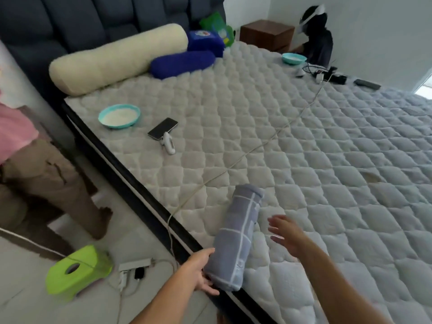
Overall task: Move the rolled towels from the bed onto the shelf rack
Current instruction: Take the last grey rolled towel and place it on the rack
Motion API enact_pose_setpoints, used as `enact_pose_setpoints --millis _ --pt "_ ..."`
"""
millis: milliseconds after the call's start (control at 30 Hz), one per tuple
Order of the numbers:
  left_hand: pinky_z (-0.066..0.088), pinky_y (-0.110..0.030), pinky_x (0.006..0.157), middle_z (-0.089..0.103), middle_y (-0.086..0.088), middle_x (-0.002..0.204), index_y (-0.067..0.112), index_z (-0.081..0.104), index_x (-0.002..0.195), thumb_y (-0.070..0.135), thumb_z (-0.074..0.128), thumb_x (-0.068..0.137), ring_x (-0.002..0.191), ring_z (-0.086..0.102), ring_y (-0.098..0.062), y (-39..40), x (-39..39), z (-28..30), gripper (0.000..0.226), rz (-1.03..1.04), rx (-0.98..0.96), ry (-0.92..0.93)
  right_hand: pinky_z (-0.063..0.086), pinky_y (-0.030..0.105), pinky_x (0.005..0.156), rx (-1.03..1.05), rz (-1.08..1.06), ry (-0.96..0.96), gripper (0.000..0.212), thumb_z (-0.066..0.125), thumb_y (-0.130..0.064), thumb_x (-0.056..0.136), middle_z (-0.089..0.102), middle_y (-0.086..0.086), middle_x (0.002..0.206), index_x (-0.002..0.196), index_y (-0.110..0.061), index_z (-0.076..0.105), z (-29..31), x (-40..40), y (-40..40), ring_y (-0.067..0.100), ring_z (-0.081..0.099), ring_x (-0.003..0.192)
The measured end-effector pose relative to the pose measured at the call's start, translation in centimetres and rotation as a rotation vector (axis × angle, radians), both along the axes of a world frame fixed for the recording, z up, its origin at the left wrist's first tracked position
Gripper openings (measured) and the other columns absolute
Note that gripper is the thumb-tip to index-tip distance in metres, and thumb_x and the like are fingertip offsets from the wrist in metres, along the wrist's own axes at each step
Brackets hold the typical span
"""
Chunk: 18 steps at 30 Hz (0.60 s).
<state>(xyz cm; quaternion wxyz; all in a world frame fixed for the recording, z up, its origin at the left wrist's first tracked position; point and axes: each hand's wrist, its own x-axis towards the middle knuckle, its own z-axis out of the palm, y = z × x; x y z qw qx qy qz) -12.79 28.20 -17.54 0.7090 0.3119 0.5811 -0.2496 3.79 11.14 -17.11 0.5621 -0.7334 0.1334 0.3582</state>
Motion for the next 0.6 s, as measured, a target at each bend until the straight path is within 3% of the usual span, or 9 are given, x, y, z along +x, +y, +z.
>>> enact_pose_setpoints --millis 133,267,400,500,600 --pt "0.037 -0.063 0.105 0.051 -0.018 0.138 0.005 0.048 0.129 0.032 0.063 0.087 0.123 0.051 -0.042 0.4 2.0 -2.1 0.052 -0.005 -0.010 0.049 0.050 0.039 0.083 -0.161 0.203 -0.108 0.040 0.062 -0.021 0.087 0.056 0.013 0.114 0.124 -0.012 0.049 0.3 5.3 3.4 0.026 0.055 0.101" --pt "0.037 -0.061 0.105 0.052 -0.015 0.111 0.001 0.050 0.090 0.032 0.063 0.088 0.124 0.050 -0.042 0.5 3.0 -2.4 0.033 0.026 0.026 0.130 0.045 0.039 0.094 -0.327 0.491 -0.229 0.061 0.061 -0.026 0.086 0.051 0.013 0.122 0.140 -0.010 0.036 0.1 7.9 5.5 0.029 0.052 0.111" --pt "0.039 -0.060 0.105 0.056 -0.013 0.101 0.003 0.054 0.089 0.034 0.062 0.089 0.122 0.053 -0.041 0.3 3.9 -2.2 0.032 0.041 0.037 0.160 0.039 0.040 0.105 -0.417 0.654 -0.330 0.074 0.062 -0.029 0.085 0.037 0.016 0.150 0.147 -0.007 0.026 -0.3 9.7 7.0 0.034 0.040 0.135" --pt "0.042 -0.056 0.102 0.061 -0.013 0.088 0.001 0.055 0.080 0.030 0.062 0.089 0.106 0.058 -0.038 0.0 4.2 -1.8 0.031 0.068 0.024 0.154 0.039 0.039 0.105 -0.446 0.756 -0.339 0.077 0.064 -0.031 0.084 0.036 0.016 0.151 0.147 -0.008 0.026 -0.7 10.3 7.9 0.033 0.041 0.135" --pt "0.044 -0.059 0.099 0.060 -0.014 0.090 0.000 0.054 0.081 0.027 0.063 0.088 0.105 0.059 -0.038 0.2 3.9 -2.2 0.029 0.089 0.028 0.142 0.041 0.035 0.099 -0.480 0.885 -0.359 0.071 0.064 -0.033 0.085 0.045 0.016 0.143 0.143 -0.008 0.032 -1.0 10.7 8.6 0.031 0.047 0.127"
